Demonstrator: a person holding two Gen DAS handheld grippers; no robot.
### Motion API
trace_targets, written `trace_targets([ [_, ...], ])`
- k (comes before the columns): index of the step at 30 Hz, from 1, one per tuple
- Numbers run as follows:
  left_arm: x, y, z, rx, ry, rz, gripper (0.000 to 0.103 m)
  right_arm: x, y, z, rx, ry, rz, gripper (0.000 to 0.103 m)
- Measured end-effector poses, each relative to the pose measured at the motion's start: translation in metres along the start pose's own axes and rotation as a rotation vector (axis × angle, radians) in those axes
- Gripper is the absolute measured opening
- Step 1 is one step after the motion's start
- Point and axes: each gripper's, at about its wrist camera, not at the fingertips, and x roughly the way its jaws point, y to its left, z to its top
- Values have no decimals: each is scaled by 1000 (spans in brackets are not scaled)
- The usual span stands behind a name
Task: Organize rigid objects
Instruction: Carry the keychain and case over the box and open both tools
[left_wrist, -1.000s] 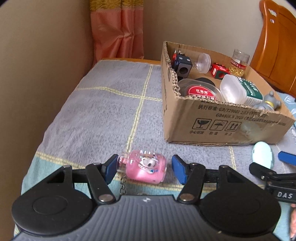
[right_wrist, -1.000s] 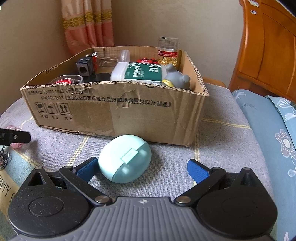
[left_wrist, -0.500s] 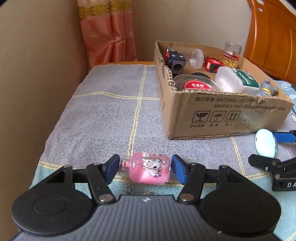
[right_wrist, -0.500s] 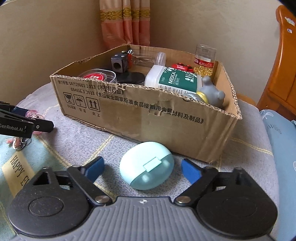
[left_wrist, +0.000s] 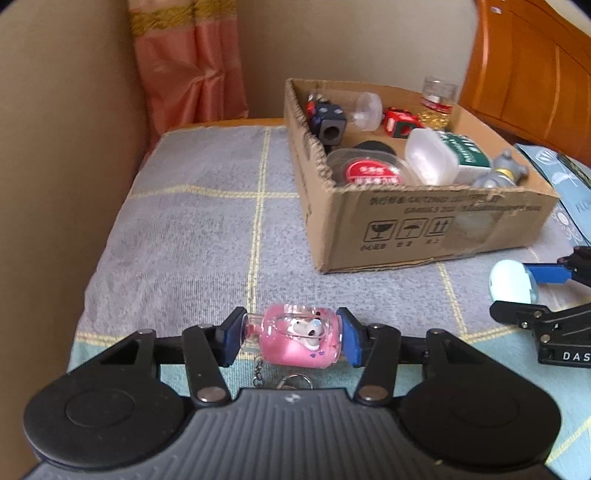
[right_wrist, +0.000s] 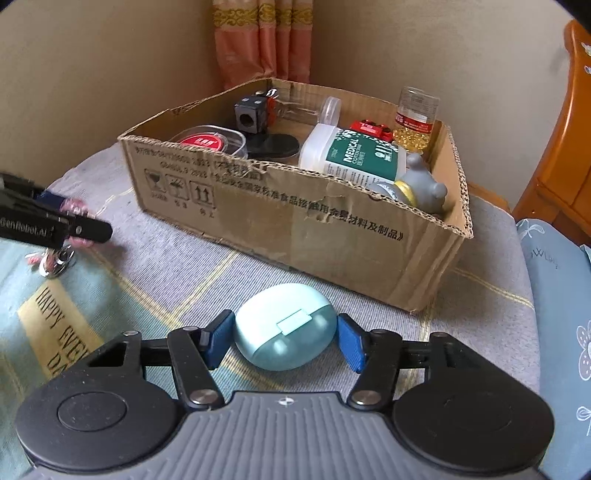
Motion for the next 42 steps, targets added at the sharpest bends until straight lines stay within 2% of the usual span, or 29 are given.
trace_targets([
  [10, -48, -19, 40, 166, -34, -98, 51, -40, -1, 12, -84, -9, 41, 65],
  [16, -64, -33, 73, 219, -76, -150, 51, -57, 0, 25, -101, -23, 74, 65],
  [22, -75, -47, 118, 244, -130, -212, 51, -79, -3, 50, -117, -87, 93, 65],
  [26, -64, -58, 145, 266, -169, -197, 51, -85, -8, 75, -112, -149, 82, 65],
  [29, -45, -62, 163, 260, -165, -202, 51, -78, -12, 91, -100, -170, 65, 65],
  [33, -15, -65, 178, 249, -141, -195, 51, -54, -17, 103, -73, -147, 48, 64],
  [37, 12, -69, 184, 234, -102, -198, 51, -32, -20, 100, -34, -96, 56, 65],
  [38, 17, -69, 184, 230, -91, -204, 51, -29, -19, 97, -27, -90, 54, 71],
  [39, 21, -70, 184, 224, -85, -209, 52, -28, -18, 95, -25, -89, 51, 83],
  [40, 25, -70, 184, 220, -83, -210, 54, -29, -18, 94, -26, -92, 47, 88],
  [41, 25, -69, 183, 214, -90, -210, 59, -32, -17, 92, -27, -105, 39, 97],
  [42, 25, -69, 183, 211, -97, -209, 79, -35, -16, 91, -28, -117, 30, 103],
])
